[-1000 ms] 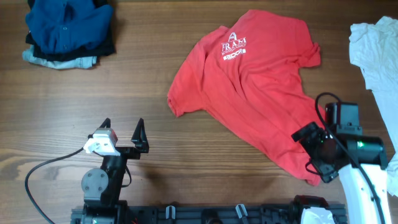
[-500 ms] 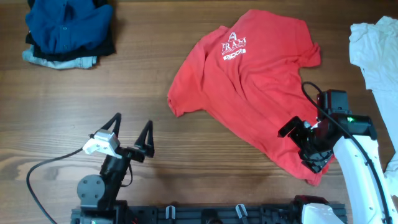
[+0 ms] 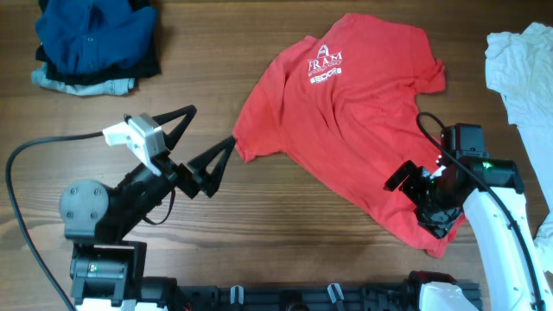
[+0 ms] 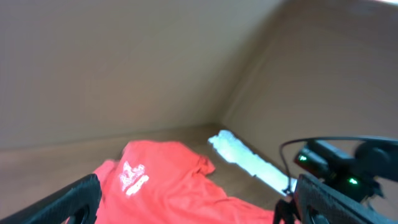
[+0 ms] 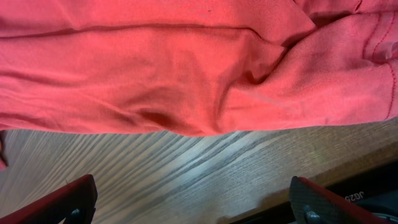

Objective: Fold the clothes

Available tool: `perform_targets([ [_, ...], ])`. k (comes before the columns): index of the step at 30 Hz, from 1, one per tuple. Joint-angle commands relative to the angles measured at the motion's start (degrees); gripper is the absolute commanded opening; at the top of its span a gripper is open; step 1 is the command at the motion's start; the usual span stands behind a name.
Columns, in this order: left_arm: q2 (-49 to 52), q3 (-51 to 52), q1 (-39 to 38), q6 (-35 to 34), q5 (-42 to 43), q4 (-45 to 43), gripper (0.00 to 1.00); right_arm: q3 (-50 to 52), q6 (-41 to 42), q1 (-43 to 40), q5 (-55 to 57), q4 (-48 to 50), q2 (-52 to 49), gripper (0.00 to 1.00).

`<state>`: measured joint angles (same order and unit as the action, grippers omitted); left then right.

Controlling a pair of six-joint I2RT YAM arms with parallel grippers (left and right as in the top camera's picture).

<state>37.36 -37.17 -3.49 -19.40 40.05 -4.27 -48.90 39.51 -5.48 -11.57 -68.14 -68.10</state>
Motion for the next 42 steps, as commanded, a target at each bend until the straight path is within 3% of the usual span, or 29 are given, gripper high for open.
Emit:
perform_targets([
  [1, 3.45, -7.72, -2.97, 3.98, -13.68, 11.96, 0.99, -0.70, -0.76, -0.26, -0.61, -0.04, -0.22, 1.00],
  [3, 10.43, -17.73, -8.41, 7.67, -29.51, 26.75, 1.00, -0.70, -1.09, -0.26, -1.97, -0.04, -0.22, 0.99],
  [5, 16.37, -21.84, -13.31, 13.18, -31.15, 31.43, 1.00, -0.70, -1.25, -0.26, -3.39, -0.02, -0.22, 1.00],
  [7, 20.15, -21.77, -15.32, 12.92, -30.42, 35.41, 1.00, -0.70, -2.29, -0.26, -3.54, -0.17, -0.22, 0.99],
  [9, 24.94, -21.79, -17.57, 8.61, -32.09, 35.47, 0.99, -0.70, -2.47, -0.26, -3.54, -0.13, -0.22, 1.00],
  [12, 35.19, -21.79, -20.96, -1.64, -44.76, 36.94, 1.00, -0.70, -2.45, -0.26, -3.54, -0.15, -0.22, 1.00],
  [17, 49.83, -21.79, -19.47, -12.02, -44.52, 35.34, 1.00, -0.70, -3.50, -0.26, -3.54, -0.94, -0.22, 1.00],
  [22, 58.90, -21.79, -19.47, -14.14, -40.96, 33.64, 1.00, -0.70, -3.54, -0.26, -3.54, -1.07, -0.22, 1.00],
  [35, 65.99, -21.79, -19.50, -16.02, -42.25, 29.16, 0.99, -0.70, -5.01, -0.26, -3.56, -1.81, -0.22, 1.00],
  [38, 67.54, -21.77, -19.54, -16.02, -42.21, 28.68, 0.89, -0.70, -5.07, -0.26, -3.56, -2.27, -0.22, 0.99],
  [42, 68.26, -21.79, -19.54, -16.02, -42.18, 27.54, 0.86, -0.70, -5.07, -0.17, -3.56, -3.28, -0.22, 1.00],
])
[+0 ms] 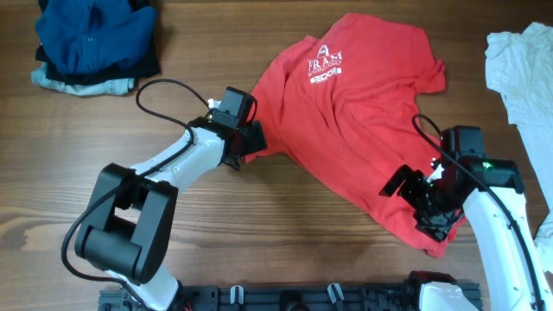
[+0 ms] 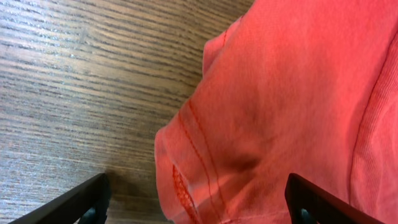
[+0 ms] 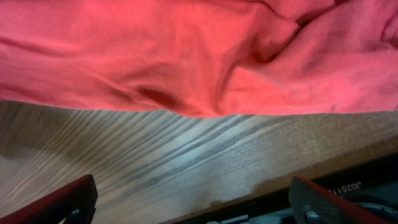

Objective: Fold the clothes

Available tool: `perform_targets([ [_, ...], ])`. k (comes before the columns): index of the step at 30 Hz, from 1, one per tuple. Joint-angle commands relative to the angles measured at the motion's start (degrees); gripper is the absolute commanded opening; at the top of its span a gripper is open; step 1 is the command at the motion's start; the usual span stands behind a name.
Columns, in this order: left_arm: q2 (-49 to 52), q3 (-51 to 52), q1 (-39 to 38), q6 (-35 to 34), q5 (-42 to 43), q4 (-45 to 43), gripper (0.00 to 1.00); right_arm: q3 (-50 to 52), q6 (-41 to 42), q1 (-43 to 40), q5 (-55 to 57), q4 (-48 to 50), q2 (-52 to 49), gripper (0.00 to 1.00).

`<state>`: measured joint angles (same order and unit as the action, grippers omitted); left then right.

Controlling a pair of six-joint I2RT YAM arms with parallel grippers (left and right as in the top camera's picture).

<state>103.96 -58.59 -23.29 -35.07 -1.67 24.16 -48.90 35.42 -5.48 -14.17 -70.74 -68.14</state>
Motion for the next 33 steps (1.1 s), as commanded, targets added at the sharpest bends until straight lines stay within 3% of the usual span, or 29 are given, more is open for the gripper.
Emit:
perform_targets([
  [1, 1.84, -0.37, 0.26, -0.35, -0.46, -1.11, 0.85, -0.70, -1.01, -0.17, -0.96, -0.85, -0.17, 1.00],
  [3, 2.25, -0.37, 0.26, -0.09, -0.50, -1.25, 0.79, -0.70, -1.16, -0.17, -0.96, -0.98, -0.17, 1.00],
  [7, 3.56, -0.35, 0.26, 0.31, -1.66, -1.25, 0.51, -0.70, -1.20, -0.17, -0.96, -1.31, -0.17, 1.00],
  [9, 3.74, -0.37, 0.26, 0.28, -3.21, -0.66, 0.21, -0.70, -1.18, -0.17, -0.96, -1.44, -0.17, 0.99],
  [10, 3.72, -0.37, 0.26, 0.28, -4.52, -0.52, 0.09, -0.70, -1.18, -0.17, -0.94, -1.51, -0.17, 1.00],
  [11, 3.72, -0.37, 0.57, 0.02, -6.43, -0.13, 0.05, -0.70, -1.16, -0.17, -0.96, -1.51, -0.17, 1.00],
  [15, 3.72, -0.37, 5.75, -2.32, -8.74, 1.27, 0.04, -0.70, -1.05, -0.17, -0.96, -1.53, -0.17, 1.00],
  [26, 3.56, -0.37, 45.44, -18.32, -8.83, 22.05, 0.04, -0.70, -0.90, -0.17, -2.38, 3.30, -0.31, 0.99],
  [28, 2.95, -0.37, 49.53, -18.29, -7.43, 24.65, 0.04, -0.70, -0.90, -0.17, -2.23, 6.08, -1.68, 0.77],
  [30, 1.62, -0.37, 51.36, -17.46, -4.66, 26.51, 0.16, -0.70, -0.96, -0.17, -2.25, 8.48, -4.57, 0.57],
  [31, 0.94, -0.37, 51.36, -15.39, -3.21, 26.45, 0.24, -0.70, -1.62, -0.15, -2.47, 9.88, -6.69, 0.53],
  [33, -0.28, -0.37, 51.15, -13.00, -0.90, 26.29, 1.00, -0.70, -3.63, -0.15, -3.89, 11.37, -9.81, 0.46],
])
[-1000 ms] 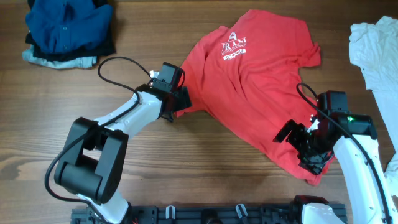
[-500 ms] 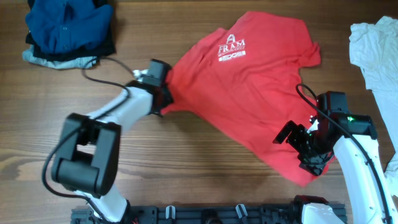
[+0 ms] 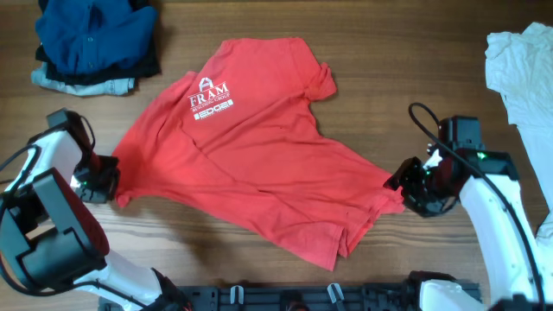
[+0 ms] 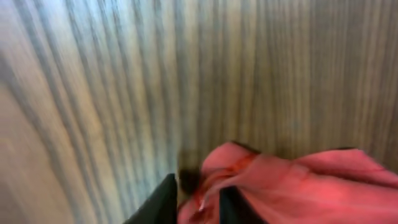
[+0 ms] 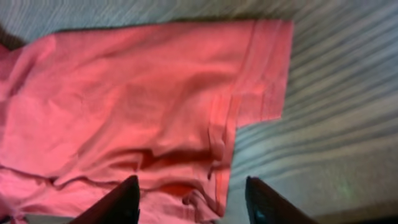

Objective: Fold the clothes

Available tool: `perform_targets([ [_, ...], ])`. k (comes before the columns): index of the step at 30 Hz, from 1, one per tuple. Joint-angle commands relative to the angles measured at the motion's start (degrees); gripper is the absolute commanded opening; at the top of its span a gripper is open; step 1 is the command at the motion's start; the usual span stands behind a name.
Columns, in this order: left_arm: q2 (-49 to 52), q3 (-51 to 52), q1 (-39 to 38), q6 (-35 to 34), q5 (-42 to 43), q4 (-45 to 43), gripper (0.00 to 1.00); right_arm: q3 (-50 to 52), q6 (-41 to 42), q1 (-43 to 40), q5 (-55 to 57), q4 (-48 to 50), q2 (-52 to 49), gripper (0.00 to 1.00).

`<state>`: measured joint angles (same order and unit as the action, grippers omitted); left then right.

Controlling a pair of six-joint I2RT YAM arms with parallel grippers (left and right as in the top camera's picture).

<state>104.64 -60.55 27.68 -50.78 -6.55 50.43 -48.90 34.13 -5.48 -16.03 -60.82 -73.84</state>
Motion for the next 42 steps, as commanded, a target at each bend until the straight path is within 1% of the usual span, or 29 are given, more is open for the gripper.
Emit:
perform_targets([
  [1, -1.46, 1.60, 0.17, 3.52, 4.70, 0.17, 1.00, -0.70, -3.19, -0.15, -3.04, 1.86, -5.73, 0.45],
  [3, -2.73, 1.60, 0.17, 4.33, 5.49, 1.20, 1.00, -0.70, -3.34, -0.15, -3.41, 3.82, -10.14, 0.43],
  [4, -3.48, 1.60, 0.17, 4.35, 5.49, 1.84, 1.00, -0.70, -3.91, -0.15, -4.26, 4.98, -12.11, 0.38],
  [8, -9.55, 1.60, -1.07, 5.79, 5.49, 3.45, 1.00, -0.70, -4.11, -0.15, -6.58, 10.27, -19.65, 0.27],
  [12, -16.26, 1.60, -6.82, 7.98, 5.99, 5.05, 1.00, -0.70, -2.71, -0.17, -5.88, 16.00, -24.22, 0.31],
  [14, -17.05, 1.60, -9.46, 8.20, 6.14, 5.79, 1.00, -0.70, -2.14, -0.20, -5.51, 18.36, -25.62, 0.31],
  [15, -16.98, 1.60, -11.04, 8.20, 6.14, 6.60, 1.00, -0.70, 1.25, -0.28, -2.80, 18.99, -26.43, 0.28],
  [16, -16.98, 1.60, -12.33, 8.20, 6.36, 7.56, 1.00, -0.70, 1.79, -0.31, -1.73, 20.96, -27.15, 0.27],
  [18, -16.98, 1.62, -14.36, 8.31, 7.06, 8.41, 1.00, -1.22, 2.03, -0.57, -0.31, 21.92, -27.43, 0.27],
  [20, -16.98, 1.62, -16.68, 8.46, 8.35, 8.61, 1.00, -4.31, 4.68, -1.97, 5.16, 20.55, -27.47, 0.27],
  [22, -16.98, 1.62, -18.67, 8.44, 10.80, 8.55, 1.00, -10.14, 5.16, -4.79, 7.10, 16.20, -27.98, 0.20],
  [23, -16.98, 1.62, -19.43, 8.44, 11.39, 8.55, 1.00, -12.31, 5.05, -5.92, 7.10, 14.95, -28.11, 0.17],
  [24, -16.98, 1.62, -21.05, 8.44, 11.50, 8.57, 1.00, -16.98, 4.83, -8.44, 7.39, 12.83, -28.17, 0.14],
  [27, -16.98, 1.62, -23.02, 8.44, 11.52, 8.55, 1.00, -21.53, 4.59, -10.71, 6.80, 10.16, -28.17, 0.10],
  [28, -16.98, 1.62, -23.78, 8.44, 11.50, 8.31, 1.00, -22.75, 1.95, -10.82, 3.26, 8.17, -28.17, 0.04],
  [30, -16.98, 1.62, -25.05, 8.41, 11.47, 7.30, 1.00, -23.52, -4.04, -9.31, -3.80, 4.70, -27.98, 0.04],
  [31, -16.98, 1.62, -25.68, 8.41, 11.47, 6.40, 1.00, -23.52, -9.68, -6.56, -7.41, 2.75, -27.89, 0.04],
  [32, -16.98, 1.62, -25.70, 8.39, 11.47, 6.08, 1.00, -23.39, -11.87, -4.22, -7.58, 1.16, -27.96, 0.04],
  [36, -16.98, 1.62, -25.70, 8.39, 11.47, 5.79, 1.00, -20.41, -7.56, 7.17, -4.37, -0.26, -27.96, 0.05],
  [38, -16.96, 1.62, -25.70, 8.39, 11.47, 5.97, 1.00, -17.70, -6.25, 10.19, -3.15, 1.49, -27.96, 0.06],
  [39, -16.96, 1.62, -25.70, 8.41, 11.47, 5.99, 1.00, -15.82, -3.93, 10.80, -1.95, 4.02, -27.96, 0.07],
  [42, -16.96, 1.62, -25.70, 8.41, 11.47, 6.60, 1.00, -12.81, -2.38, 10.67, -1.99, 8.02, -27.96, 0.08],
])
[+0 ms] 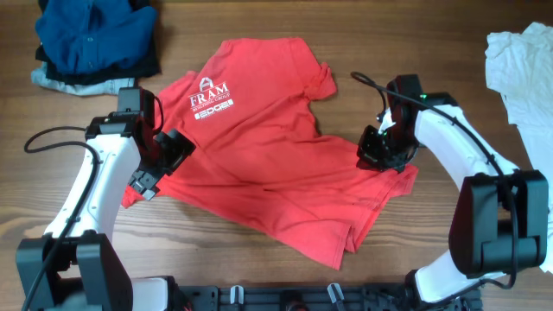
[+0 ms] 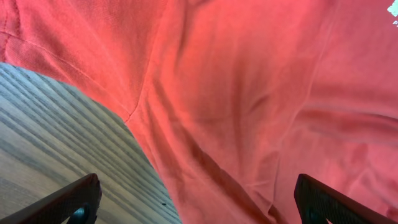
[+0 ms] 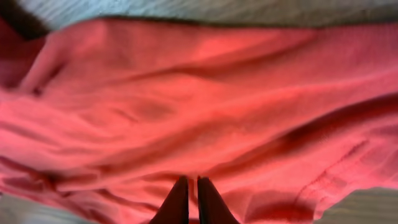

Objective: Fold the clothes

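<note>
The red T-shirt (image 1: 259,147) lies spread and wrinkled on the wooden table (image 1: 259,276), its white logo (image 1: 212,95) facing up. My left gripper (image 1: 173,149) hovers over the shirt's left side. It is open, with fingers far apart in the left wrist view (image 2: 199,208) and only red cloth (image 2: 249,93) and table below. My right gripper (image 1: 378,154) is at the shirt's right edge. In the right wrist view its fingers (image 3: 192,199) are shut on a pinched fold of the red cloth (image 3: 186,93).
A pile of blue and dark clothes (image 1: 91,39) sits at the back left corner. A white garment (image 1: 523,69) lies at the right edge of the table. Both arms' cables trail over the wood near the shirt.
My left gripper was shut on the shirt's left sleeve edge; now it is open, farther right over the shirt. My right gripper moved from the lower right hem inward and shut on the cloth.
The shirt first lay toward the right, my left gripper open and away from it, my right open by the lower hem. Then my left gripper was at the left sleeve. Then the shirt lay farther left, left gripper shut on it. Now the left is open, the right shut.
</note>
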Available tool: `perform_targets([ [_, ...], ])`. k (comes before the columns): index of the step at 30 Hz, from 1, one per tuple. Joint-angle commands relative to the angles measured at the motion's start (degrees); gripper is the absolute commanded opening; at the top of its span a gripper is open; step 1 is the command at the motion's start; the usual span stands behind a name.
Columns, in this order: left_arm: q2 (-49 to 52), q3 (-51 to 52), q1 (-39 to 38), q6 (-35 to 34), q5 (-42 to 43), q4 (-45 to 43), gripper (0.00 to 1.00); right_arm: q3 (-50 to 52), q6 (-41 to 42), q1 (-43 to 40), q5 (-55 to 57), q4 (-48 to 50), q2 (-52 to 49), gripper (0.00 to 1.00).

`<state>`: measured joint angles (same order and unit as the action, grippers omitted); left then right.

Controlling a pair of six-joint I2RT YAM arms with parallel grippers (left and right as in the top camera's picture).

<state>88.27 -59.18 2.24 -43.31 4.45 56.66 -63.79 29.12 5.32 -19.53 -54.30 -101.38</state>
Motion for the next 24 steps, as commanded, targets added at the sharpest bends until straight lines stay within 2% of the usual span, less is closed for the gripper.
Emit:
perform_targets([
  [1, -0.59, 0.24, -0.26, 0.94, 0.48, 0.39, 1.00, 2.56, 2.71, -0.13, 1.77, 2.19, -0.42, 0.08],
  [3, -0.57, 0.24, -0.26, 0.94, 0.48, 0.44, 1.00, 4.57, 6.82, -0.15, 6.10, 3.96, -0.44, 0.10],
  [13, -0.57, 0.24, -0.26, 0.94, 0.48, 0.81, 1.00, 9.42, 11.65, -4.55, 10.88, 7.74, -0.68, 0.05],
  [20, -0.57, 0.24, -0.26, 0.94, 0.46, 0.76, 1.00, 9.42, 12.87, -9.22, 10.51, 11.39, -11.10, 0.04],
  [24, -0.57, 0.24, -0.26, 0.94, 0.46, 0.68, 1.00, 6.71, 12.98, -16.46, 10.78, 10.95, -12.24, 0.04],
])
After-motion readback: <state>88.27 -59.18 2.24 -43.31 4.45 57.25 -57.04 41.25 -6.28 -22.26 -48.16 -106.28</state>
